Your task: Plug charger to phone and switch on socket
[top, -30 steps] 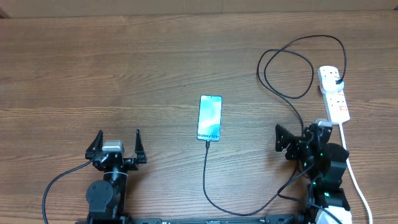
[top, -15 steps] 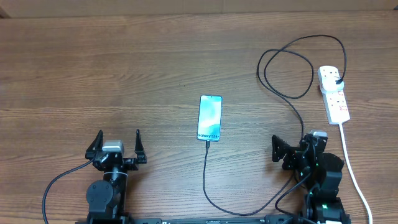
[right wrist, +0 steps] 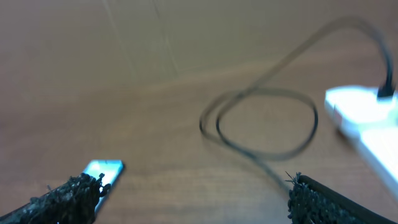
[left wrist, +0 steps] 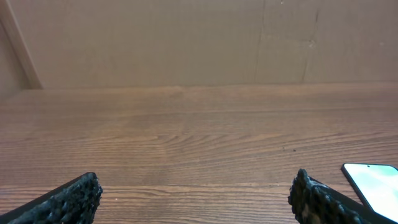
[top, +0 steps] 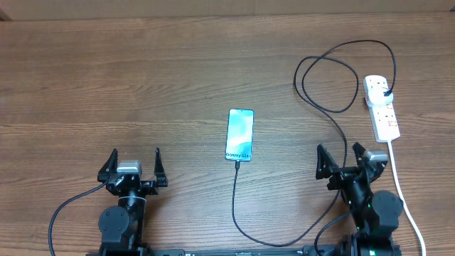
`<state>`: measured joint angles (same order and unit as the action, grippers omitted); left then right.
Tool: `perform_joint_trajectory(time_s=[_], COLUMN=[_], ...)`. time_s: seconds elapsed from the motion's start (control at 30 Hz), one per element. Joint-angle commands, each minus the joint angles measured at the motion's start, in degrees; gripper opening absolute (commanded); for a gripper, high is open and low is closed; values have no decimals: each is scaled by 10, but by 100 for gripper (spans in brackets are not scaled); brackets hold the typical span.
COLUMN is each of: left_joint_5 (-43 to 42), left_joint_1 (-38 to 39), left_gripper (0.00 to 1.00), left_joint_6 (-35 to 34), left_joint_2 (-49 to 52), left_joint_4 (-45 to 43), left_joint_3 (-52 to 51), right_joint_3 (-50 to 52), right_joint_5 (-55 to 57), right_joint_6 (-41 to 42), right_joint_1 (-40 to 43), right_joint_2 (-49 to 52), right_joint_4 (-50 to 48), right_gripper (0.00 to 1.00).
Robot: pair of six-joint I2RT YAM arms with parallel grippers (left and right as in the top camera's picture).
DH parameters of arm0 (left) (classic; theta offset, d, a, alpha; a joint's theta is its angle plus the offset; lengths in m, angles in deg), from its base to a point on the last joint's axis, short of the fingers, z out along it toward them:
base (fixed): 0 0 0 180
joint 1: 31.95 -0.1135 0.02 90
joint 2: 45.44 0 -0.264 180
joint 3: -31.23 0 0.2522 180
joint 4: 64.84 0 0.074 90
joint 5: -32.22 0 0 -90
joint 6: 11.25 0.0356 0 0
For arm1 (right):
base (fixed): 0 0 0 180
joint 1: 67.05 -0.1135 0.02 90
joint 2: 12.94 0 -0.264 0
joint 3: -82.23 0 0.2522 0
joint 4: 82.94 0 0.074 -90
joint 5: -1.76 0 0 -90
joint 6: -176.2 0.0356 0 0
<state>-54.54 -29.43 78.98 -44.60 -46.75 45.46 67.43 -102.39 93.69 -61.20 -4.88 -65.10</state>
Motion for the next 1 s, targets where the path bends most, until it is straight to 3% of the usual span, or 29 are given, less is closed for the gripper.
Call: perform_joint_trajectory(time_s=[0.0, 0.97], left_joint_5=[-3, -3], left_joint_1=[0, 0], left_gripper=[100, 100], left_joint_6=[11, 11], left_joint_2=[-6, -6], left_joint_4=[-1, -1], left_joint_3=[-2, -2], right_joint_3=[6, 6], right_joint_5=[6, 2], right_joint_6=[-1, 14], right_joint_1=[-4, -3], right_joint_2=[-61, -79], right_joint_4=[-1, -5], right_gripper=[100, 100])
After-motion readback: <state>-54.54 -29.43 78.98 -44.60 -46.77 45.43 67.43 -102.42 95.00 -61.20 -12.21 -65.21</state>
